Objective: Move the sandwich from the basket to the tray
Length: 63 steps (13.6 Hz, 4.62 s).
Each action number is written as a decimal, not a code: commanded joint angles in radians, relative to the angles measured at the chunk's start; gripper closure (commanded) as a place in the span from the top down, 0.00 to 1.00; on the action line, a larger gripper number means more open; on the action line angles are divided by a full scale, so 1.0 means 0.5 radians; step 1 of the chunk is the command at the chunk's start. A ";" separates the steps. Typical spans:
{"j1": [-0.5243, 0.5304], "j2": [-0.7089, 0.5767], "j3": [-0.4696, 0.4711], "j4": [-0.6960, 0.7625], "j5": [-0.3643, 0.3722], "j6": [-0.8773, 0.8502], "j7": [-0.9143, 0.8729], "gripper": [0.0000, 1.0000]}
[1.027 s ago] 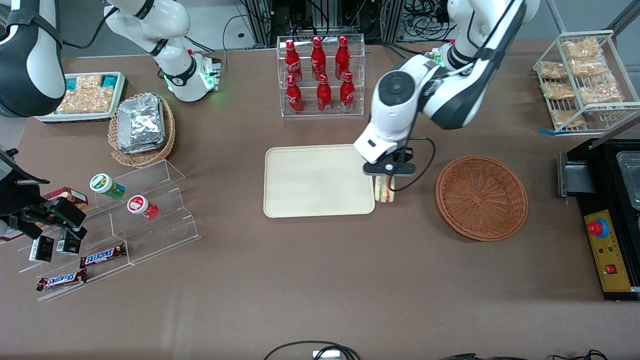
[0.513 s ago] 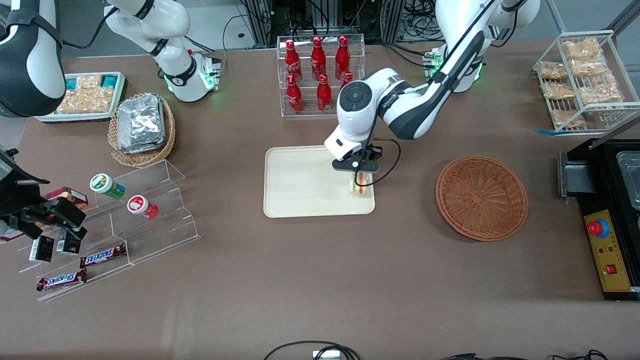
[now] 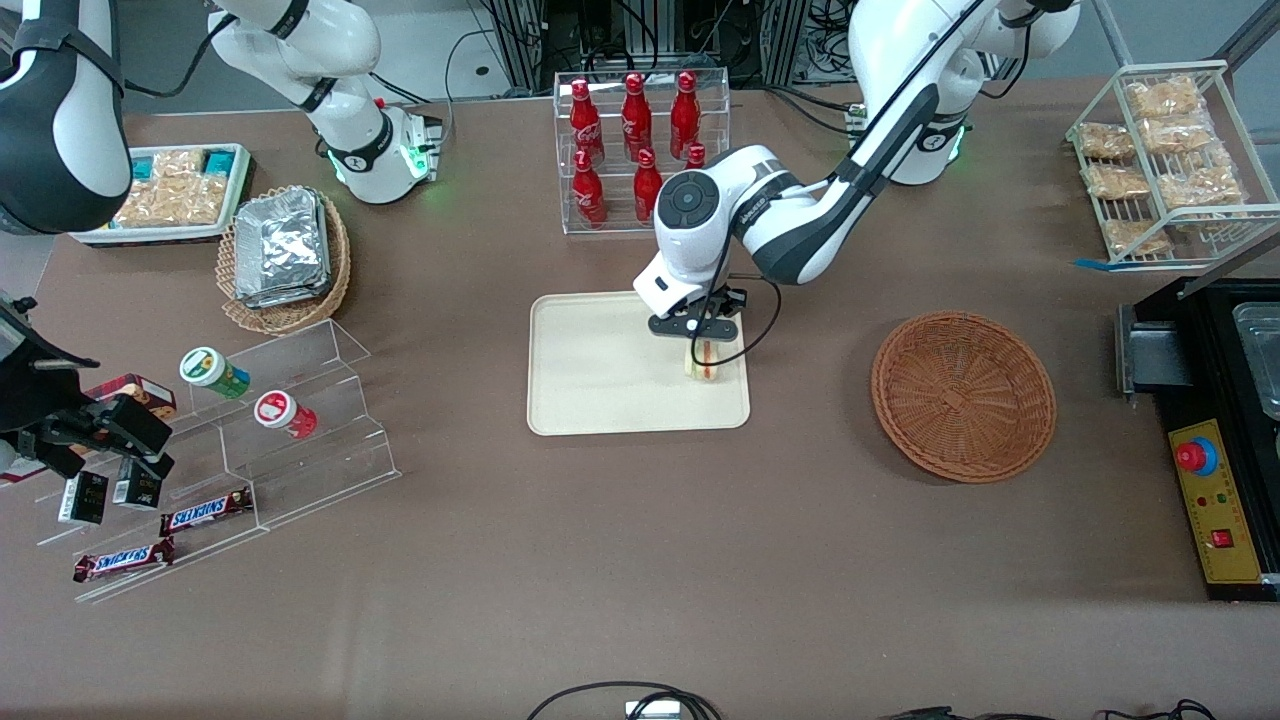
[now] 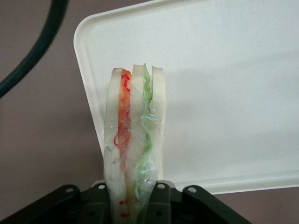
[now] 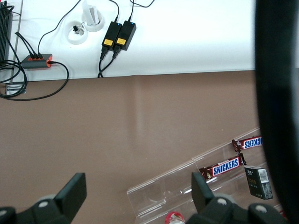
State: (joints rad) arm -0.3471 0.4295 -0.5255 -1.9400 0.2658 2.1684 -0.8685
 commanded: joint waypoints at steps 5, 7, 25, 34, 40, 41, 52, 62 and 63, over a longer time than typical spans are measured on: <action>-0.048 0.119 0.011 0.033 0.045 0.004 -0.064 0.03; -0.048 0.159 0.014 0.036 0.088 0.020 -0.070 0.04; -0.015 0.163 0.161 0.415 0.088 -0.415 -0.284 0.99; -0.012 -0.135 0.789 0.527 0.048 -0.579 -0.041 1.00; -0.015 -0.353 1.207 0.524 -0.206 -0.805 0.720 1.00; -0.012 -0.386 1.268 0.524 -0.219 -0.848 0.855 1.00; 0.001 -0.828 1.618 0.432 -0.323 -1.072 1.734 1.00; 0.810 -0.890 0.870 0.465 -0.372 -1.119 1.893 1.00; 0.820 -0.911 0.849 0.465 -0.378 -1.119 1.893 1.00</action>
State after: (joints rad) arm 0.0239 0.0143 -0.0558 -1.7018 0.0925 1.6253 0.0696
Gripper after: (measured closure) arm 0.000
